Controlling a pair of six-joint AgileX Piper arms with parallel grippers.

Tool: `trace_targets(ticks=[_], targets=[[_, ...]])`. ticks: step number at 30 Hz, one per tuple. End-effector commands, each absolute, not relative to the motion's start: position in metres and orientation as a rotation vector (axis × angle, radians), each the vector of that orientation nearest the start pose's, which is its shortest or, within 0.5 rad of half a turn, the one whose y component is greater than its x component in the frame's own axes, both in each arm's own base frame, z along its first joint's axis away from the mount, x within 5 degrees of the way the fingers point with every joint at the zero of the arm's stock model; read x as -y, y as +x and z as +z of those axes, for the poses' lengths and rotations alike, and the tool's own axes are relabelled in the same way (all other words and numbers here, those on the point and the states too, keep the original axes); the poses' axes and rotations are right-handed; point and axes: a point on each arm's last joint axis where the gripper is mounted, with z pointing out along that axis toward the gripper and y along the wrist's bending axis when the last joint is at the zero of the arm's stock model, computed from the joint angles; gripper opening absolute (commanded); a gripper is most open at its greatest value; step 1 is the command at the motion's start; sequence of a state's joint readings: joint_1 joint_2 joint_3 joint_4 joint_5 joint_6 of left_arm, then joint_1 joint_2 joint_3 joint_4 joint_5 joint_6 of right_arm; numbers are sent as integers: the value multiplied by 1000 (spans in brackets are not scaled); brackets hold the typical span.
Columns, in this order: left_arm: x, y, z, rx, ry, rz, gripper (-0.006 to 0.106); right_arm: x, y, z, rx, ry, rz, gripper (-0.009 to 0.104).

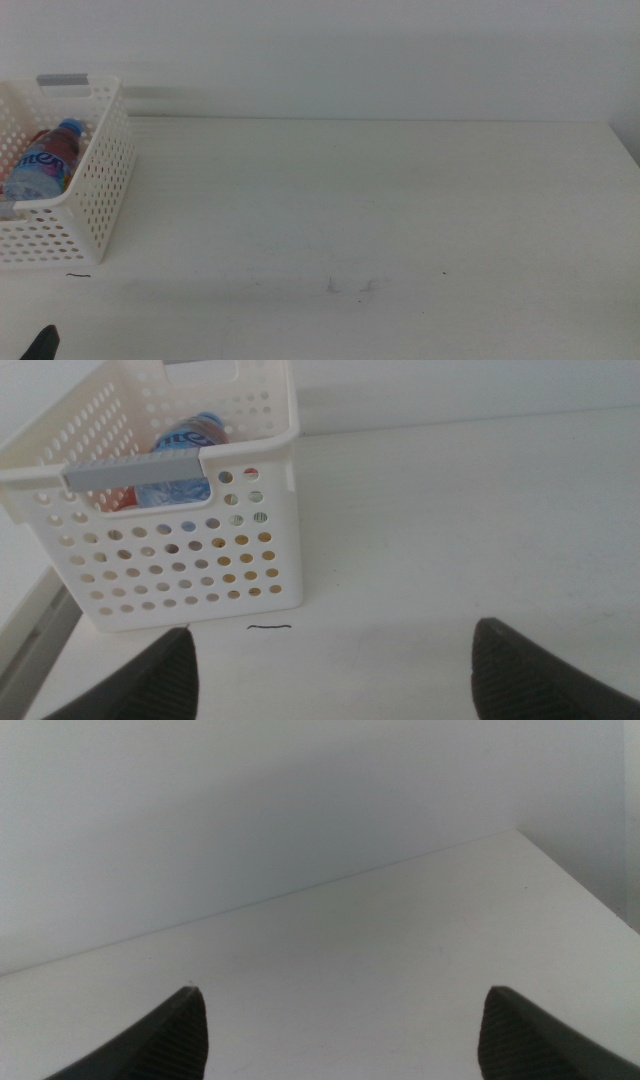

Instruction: Use arms to grab the bottles and put them into the dustbin to the left of the table.

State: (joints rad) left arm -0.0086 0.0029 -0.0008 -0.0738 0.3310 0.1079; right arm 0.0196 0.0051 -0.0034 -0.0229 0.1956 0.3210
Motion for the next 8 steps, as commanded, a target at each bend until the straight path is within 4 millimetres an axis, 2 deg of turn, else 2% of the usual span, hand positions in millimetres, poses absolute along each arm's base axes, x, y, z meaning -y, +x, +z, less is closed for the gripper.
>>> trace_targets(ticks=[1,8], targets=[[2,54,184,-1803,60,7,94,0,56,197,-1653,232,217,79],[1,54,184,-1803,83,41,94,0,56,197,-1653,232,217,79]])
